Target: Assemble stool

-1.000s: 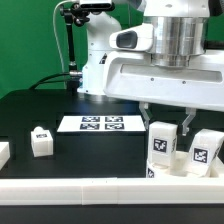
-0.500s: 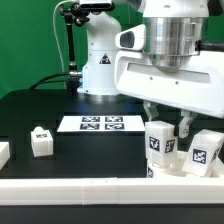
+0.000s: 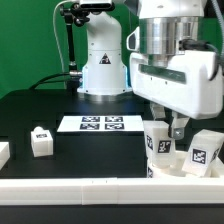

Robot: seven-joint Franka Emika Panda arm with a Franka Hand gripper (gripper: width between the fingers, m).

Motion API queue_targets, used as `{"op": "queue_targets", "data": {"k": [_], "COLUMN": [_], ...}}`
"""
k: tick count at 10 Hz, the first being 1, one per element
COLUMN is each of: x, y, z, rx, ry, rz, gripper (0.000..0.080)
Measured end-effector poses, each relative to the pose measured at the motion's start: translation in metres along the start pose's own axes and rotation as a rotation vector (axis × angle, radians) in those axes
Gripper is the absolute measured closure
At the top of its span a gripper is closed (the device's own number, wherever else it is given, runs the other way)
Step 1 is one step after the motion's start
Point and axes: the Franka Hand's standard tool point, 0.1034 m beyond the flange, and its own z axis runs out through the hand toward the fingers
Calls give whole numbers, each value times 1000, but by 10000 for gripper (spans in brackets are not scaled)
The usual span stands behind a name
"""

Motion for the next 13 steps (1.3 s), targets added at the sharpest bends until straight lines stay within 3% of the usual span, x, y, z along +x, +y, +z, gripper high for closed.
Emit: {"op": "queue_targets", "data": {"k": [5, 10, 11, 12, 13], "x": [0, -1, -2, -8, -12], "y": [-2, -2, -2, -5, -7], "z": [1, 0, 0, -4, -7], "rx": [19, 11, 10, -4, -1], "ry": [-56, -64, -64, -70, -73], "rz": [310, 445, 438, 377, 333], "gripper": [460, 460, 257, 179, 179]}}
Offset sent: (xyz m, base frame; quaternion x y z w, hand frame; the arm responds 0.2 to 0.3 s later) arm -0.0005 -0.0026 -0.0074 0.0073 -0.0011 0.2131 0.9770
